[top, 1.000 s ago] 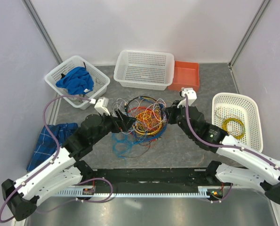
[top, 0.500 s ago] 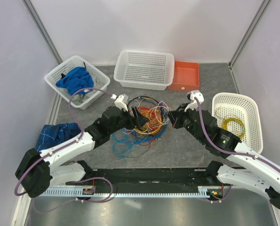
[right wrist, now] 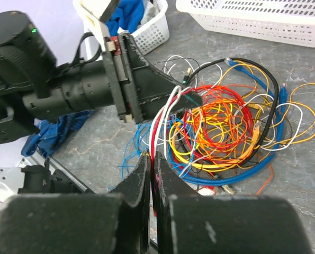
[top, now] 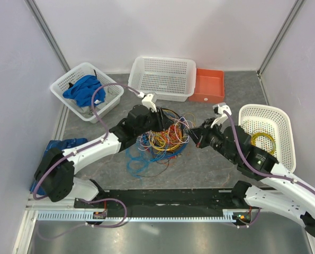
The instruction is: Untangle the cables
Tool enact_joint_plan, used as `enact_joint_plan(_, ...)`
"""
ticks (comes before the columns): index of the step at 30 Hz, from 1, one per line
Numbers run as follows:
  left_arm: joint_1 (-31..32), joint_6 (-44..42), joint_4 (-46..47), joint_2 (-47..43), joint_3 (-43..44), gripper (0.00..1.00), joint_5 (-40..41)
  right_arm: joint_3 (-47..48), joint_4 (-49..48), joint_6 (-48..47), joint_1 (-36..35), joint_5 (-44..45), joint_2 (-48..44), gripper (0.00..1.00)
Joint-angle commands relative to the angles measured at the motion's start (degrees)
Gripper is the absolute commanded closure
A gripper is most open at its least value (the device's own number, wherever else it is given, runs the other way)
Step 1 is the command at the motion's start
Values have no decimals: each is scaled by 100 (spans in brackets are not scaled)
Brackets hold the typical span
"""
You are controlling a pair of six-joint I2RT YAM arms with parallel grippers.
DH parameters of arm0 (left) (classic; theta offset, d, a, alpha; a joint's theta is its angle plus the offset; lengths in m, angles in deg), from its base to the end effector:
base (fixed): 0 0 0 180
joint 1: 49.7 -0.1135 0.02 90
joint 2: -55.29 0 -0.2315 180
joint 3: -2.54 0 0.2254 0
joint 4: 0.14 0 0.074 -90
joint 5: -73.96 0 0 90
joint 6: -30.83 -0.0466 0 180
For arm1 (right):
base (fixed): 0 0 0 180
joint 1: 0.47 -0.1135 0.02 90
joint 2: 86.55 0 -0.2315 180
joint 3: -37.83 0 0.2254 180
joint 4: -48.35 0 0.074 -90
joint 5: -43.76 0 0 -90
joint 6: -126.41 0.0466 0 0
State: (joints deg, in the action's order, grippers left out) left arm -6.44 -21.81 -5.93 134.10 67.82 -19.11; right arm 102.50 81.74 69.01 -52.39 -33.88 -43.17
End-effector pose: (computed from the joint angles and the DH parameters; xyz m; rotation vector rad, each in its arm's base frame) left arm 0.2226 -0.2129 0.2480 0.1435 2.0329 -0.9763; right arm 0.1180 0.1345 0.3293 -0.1512 1.8556 0.8596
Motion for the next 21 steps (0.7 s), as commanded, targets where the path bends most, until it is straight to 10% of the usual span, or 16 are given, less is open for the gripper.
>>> enact_joint_plan(1,24,-475,-103,56,429,71,122,297,76,71,-11,-15,-294,77)
enact_joint_plan(4,24,-625,-393,-181,579,84,280,297,243,18,-20,196,-417,35)
enact_joint_plan(7,15,-853,-832,-470,894,98,500,245,401,-25,-20,460,-505,22)
enact_joint_plan(21,24,-1363,-2485,-1306,2555,98,870,-896,-439,1,-20,777,-50,29)
